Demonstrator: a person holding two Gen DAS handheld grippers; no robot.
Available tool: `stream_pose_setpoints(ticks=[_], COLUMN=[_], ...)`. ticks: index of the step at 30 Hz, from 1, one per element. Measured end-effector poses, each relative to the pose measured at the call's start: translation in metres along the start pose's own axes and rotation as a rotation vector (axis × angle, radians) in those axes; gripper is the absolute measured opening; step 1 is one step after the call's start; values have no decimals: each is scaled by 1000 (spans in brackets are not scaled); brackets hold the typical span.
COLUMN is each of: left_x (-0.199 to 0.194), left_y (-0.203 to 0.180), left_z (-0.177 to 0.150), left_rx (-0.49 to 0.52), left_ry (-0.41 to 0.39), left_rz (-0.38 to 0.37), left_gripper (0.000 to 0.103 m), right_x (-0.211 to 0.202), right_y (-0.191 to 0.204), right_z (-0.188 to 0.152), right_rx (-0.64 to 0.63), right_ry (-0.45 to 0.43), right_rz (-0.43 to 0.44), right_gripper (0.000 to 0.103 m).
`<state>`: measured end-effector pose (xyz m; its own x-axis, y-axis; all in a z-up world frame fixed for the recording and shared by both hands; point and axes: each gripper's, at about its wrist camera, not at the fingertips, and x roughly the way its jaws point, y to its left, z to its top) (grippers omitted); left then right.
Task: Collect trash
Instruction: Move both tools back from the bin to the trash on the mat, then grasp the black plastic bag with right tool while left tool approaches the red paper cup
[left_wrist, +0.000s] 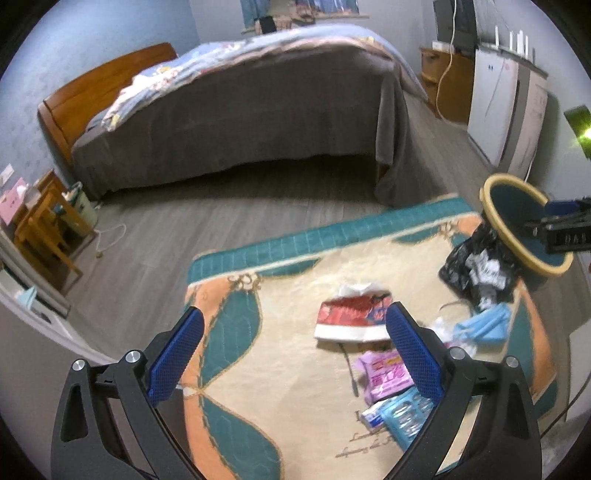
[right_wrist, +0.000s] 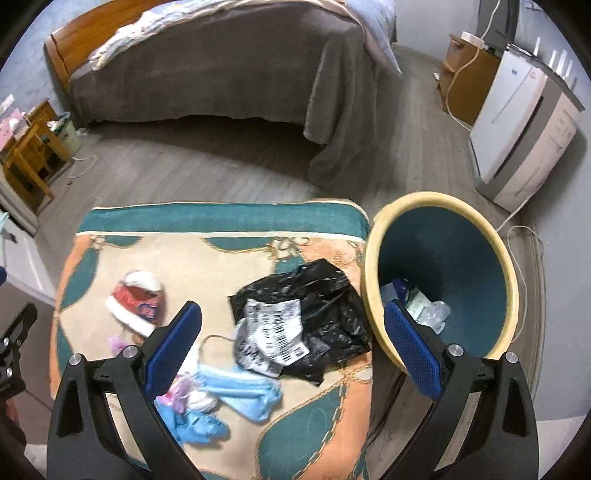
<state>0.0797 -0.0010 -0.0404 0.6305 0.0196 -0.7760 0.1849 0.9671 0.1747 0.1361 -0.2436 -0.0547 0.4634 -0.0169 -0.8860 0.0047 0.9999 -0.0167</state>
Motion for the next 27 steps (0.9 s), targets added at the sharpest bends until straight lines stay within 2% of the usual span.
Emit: stream_pose_setpoints(ticks=[7,11,17,22,27], left_x=[39,60,86,101,114], left_y=[-5,-19,-35,-36,-41], left_z=[-8,-8,-8,-6,-3], left_rx=[-2,43,102,87,48], left_ry=[85,119,165,199,228], left_rz=[-24,-15,-43,-64,-99], left_gripper=[98,98,98,98,98], right_x=[30,44,64,77,93], right_y=[-6,4,6,-1,-6], right_z=[3,6,9,14,16], right_rx=[20,-18,-38,-44,-19], right_ry=[49,71,102,116,160], right_rz=[-29,-47,-60,-78,-46], right_gripper=[97,97,97,97,97])
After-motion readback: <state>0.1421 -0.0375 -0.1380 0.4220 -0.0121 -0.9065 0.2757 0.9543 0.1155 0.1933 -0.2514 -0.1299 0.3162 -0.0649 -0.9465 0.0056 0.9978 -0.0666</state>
